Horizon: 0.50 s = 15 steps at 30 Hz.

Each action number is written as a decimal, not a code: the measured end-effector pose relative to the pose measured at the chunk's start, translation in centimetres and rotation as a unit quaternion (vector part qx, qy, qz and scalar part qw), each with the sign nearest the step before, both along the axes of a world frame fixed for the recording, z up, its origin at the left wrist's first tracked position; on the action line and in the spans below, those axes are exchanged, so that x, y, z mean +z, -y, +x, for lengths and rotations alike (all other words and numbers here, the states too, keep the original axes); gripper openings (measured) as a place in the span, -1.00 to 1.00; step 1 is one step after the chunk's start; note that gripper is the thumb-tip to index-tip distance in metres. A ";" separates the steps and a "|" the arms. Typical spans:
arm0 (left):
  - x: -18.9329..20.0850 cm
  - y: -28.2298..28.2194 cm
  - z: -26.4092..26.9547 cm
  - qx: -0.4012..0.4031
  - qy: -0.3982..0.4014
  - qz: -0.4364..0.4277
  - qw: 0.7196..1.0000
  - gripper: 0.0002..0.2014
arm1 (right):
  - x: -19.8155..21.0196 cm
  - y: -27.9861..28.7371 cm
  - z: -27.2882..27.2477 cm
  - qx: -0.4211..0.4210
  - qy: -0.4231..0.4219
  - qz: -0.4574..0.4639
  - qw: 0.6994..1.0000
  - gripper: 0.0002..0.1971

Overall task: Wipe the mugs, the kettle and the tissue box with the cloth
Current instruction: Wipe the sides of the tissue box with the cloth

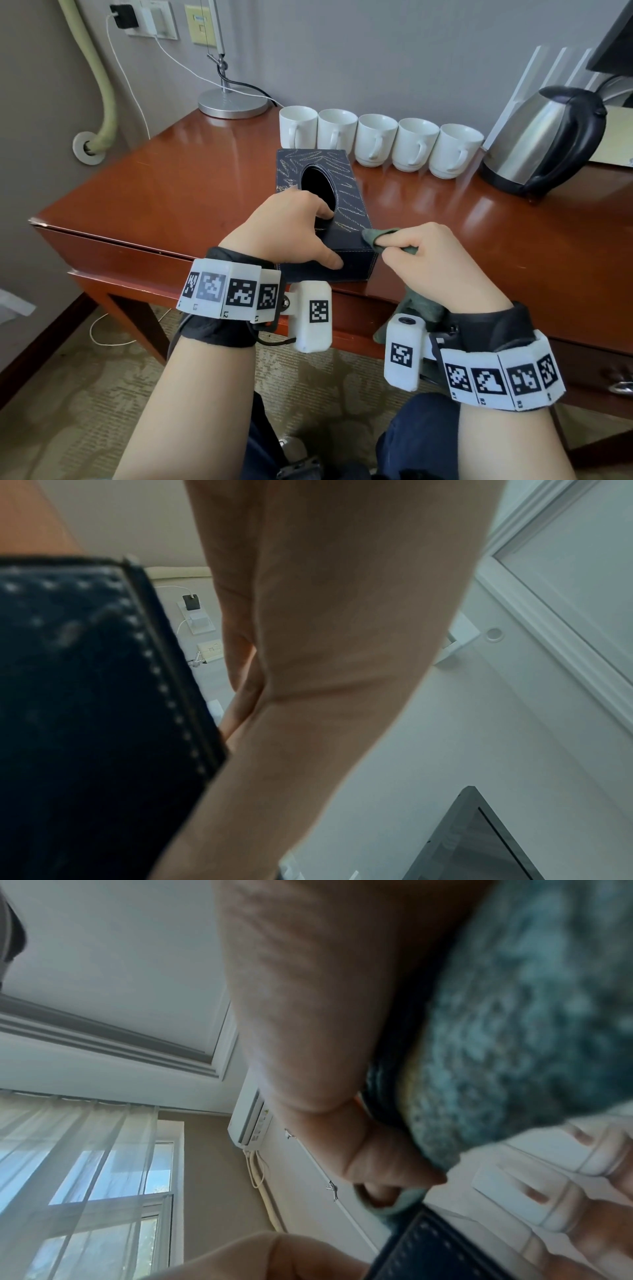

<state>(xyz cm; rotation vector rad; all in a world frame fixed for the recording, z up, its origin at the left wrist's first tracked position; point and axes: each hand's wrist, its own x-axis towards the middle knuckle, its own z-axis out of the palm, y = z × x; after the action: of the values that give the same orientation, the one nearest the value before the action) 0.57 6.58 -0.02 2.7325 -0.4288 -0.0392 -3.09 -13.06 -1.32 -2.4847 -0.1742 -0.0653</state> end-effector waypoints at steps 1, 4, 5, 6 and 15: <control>0.0 0.0 0.0 0.000 0.000 0.000 1.000 -0.19 | 0.0 0.0 -0.2 0.004 -0.003 -0.001 1.000 -0.68; 0.0 0.0 0.0 0.000 -0.001 0.000 1.000 -0.19 | 0.0 -0.8 -0.5 0.038 -0.014 -0.004 0.999 -0.69; 0.1 0.1 0.0 -0.001 -0.001 -0.002 1.000 -0.19 | 0.0 -1.2 -0.4 0.047 -0.013 -0.003 0.999 -0.69; 0.1 0.0 0.0 -0.001 -0.002 -0.003 1.000 -0.19 | 0.0 -1.4 -0.2 0.049 -0.011 -0.002 0.999 -0.69; 0.2 0.0 0.0 -0.014 -0.010 -0.011 1.000 -0.18 | -0.7 0.3 -0.3 -0.004 0.001 0.048 0.999 -0.69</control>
<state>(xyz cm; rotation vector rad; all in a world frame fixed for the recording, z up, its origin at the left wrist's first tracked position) 0.54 6.62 0.22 2.7032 -0.4582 -0.0693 -3.41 -13.41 -1.98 -2.3890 -0.1588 -0.0768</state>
